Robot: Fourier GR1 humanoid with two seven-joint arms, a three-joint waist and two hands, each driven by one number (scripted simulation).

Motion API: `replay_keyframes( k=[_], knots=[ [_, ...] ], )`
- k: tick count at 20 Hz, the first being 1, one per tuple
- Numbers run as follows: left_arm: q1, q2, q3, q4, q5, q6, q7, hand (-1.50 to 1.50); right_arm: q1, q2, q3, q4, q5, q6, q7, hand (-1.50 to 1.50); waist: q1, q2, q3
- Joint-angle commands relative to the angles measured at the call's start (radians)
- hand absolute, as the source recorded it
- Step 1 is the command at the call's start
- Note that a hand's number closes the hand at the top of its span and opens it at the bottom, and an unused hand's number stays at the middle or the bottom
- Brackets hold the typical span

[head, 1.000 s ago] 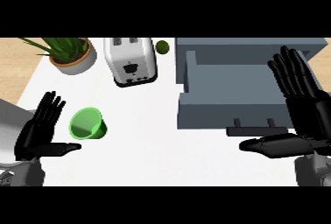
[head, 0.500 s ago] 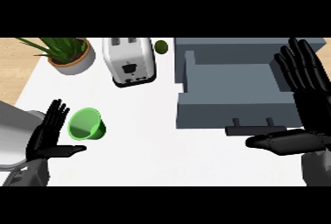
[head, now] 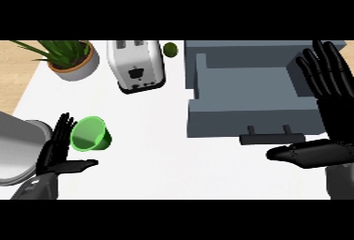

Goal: Pick up the cup, place it into the drawer and close the drawer

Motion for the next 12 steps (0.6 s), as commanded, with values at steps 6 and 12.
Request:
replay_keyframes(
  k=[6, 12],
  knots=[
    [-0.049, -0.003, 0.007, 0.072, -0.014, -0.029, -0.114, -1.50, -0.077, -0.009, -0.005, 0.006, -0.008, -0.025, 0.079, -1.50, -0.009, 0.004, -0.002],
    [-0.067, -0.050, -0.013, 0.084, -0.040, 0.009, -0.135, -1.50, -0.101, -0.014, -0.013, 0.063, 0.015, -0.020, 0.037, -1.50, -0.007, 0.007, -0.002]
  ],
)
